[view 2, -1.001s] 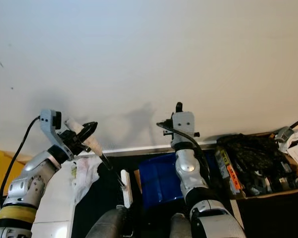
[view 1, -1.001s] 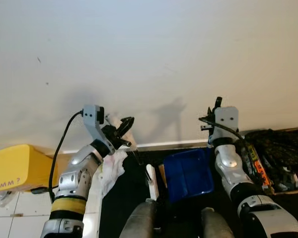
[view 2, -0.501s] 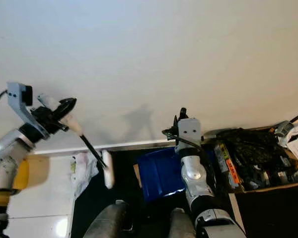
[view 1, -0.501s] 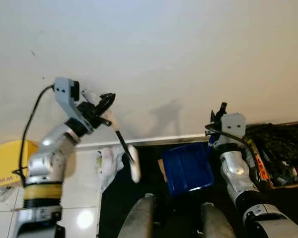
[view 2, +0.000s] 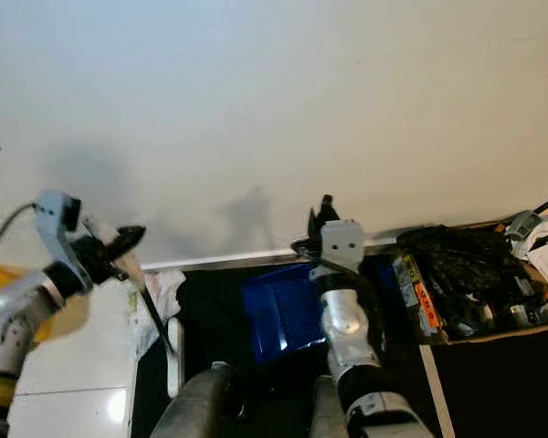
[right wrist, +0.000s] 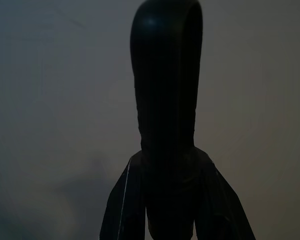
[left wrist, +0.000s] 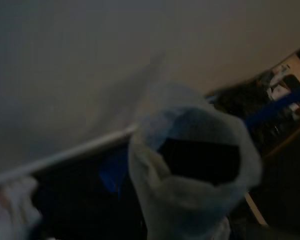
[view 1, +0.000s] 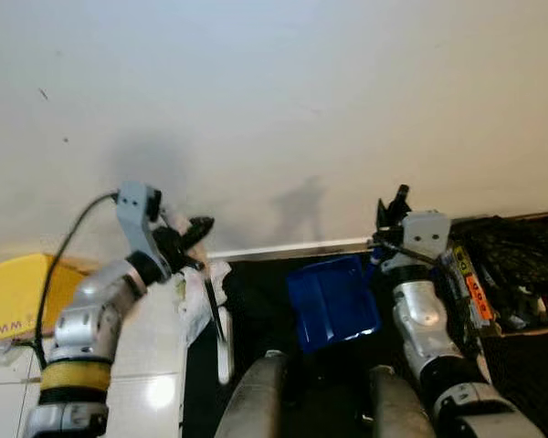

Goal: Sweep floor

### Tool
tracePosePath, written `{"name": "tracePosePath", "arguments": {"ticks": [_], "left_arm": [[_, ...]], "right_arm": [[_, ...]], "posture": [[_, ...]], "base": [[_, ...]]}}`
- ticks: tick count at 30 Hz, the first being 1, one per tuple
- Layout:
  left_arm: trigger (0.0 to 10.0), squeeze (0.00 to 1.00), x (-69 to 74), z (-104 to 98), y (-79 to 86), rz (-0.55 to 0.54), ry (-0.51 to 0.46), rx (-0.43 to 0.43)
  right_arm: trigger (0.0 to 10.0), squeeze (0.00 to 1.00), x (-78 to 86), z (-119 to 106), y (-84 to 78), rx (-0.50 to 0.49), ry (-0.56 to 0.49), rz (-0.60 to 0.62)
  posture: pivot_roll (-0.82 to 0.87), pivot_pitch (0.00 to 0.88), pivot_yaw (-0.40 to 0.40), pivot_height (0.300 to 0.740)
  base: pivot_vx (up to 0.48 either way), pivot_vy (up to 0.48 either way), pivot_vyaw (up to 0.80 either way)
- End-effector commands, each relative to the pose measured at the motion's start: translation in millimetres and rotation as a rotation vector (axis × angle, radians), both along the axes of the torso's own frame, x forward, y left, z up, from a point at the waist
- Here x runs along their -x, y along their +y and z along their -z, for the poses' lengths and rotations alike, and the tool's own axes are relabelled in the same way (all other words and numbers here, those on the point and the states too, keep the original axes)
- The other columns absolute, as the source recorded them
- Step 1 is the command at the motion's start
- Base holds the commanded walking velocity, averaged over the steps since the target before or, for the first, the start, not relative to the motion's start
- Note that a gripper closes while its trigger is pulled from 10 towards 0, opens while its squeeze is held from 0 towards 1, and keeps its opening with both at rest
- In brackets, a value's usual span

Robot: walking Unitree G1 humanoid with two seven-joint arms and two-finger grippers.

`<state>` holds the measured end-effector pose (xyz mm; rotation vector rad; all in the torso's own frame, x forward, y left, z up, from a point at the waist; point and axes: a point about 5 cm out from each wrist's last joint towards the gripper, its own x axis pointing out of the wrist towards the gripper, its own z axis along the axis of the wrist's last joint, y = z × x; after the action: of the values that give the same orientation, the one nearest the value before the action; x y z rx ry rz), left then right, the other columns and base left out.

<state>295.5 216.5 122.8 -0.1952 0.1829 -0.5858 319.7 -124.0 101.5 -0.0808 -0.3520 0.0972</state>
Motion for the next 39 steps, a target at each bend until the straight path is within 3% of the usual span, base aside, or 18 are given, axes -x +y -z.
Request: {"name": "tracePosePath", "arguments": {"ticks": [1,8,12,16,22,25,27,34,37,39], "left_arm": [[10.0,0.00,2.6,3.4,0.9,-0.004,0.012,-0.011],[10.0,0.00,-3.5,4.1,-10.6,-0.063,0.016,0.120],[10.0,0.00,-15.2,-8.5,0.0,-0.155,-0.109,-0.022],[10.0,0.00,-23.9,-23.9,9.7,-0.231,-0.188,-0.038],[10.0,0.00,-27.1,-26.5,12.0,-0.237,-0.198,0.012],[10.0,0.00,-28.9,-13.8,9.5,-0.235,-0.146,0.069],[10.0,0.00,-28.3,16.2,3.6,-0.225,-0.006,0.149],[10.0,0.00,-17.8,40.7,10.1,-0.248,0.097,0.152],[10.0,0.00,-14.2,46.0,14.3,-0.276,0.140,0.218],[10.0,0.00,-10.2,49.0,14.4,-0.280,0.193,0.372]], "right_arm": [[10.0,0.00,6.7,6.4,8.3,-0.015,0.009,-0.026],[10.0,0.00,13.6,24.5,11.1,0.042,0.086,-0.015],[10.0,0.00,12.7,25.9,3.9,0.006,0.106,0.020],[10.0,0.00,9.5,23.2,0.2,-0.020,0.108,0.028],[10.0,0.00,4.4,15.8,-2.3,-0.018,0.086,0.032],[10.0,0.00,3.8,14.9,-4.2,-0.020,0.083,0.035],[10.0,0.00,4.9,15.5,-4.8,-0.020,0.084,0.032],[10.0,0.00,6.1,13.5,-8.6,-0.018,0.071,0.035],[10.0,0.00,6.6,13.5,-10.3,-0.018,0.070,0.038],[10.0,0.00,7.1,14.4,-10.7,-0.015,0.073,0.036]], "posture": [[0.19,0.371,0.126,0.740],[0.19,0.380,0.131,0.740],[0.19,0.388,0.136,0.740],[0.19,0.391,0.140,0.740],[0.17,0.400,0.141,0.740],[0.17,0.403,0.139,0.740],[0.14,0.415,0.140,0.740],[0.12,0.424,0.141,0.740],[0.12,0.424,0.140,0.740],[0.11,0.426,0.133,0.740]], "base": [[0.000,0.000,0.00],[0.000,0.000,0.00],[0.000,0.000,0.00],[0.000,0.000,0.00],[0.000,0.000,0.00],[0.000,0.000,0.00],[0.000,0.000,0.00],[0.000,0.000,0.00],[0.000,0.000,0.00],[0.000,0.000,0.00]]}}
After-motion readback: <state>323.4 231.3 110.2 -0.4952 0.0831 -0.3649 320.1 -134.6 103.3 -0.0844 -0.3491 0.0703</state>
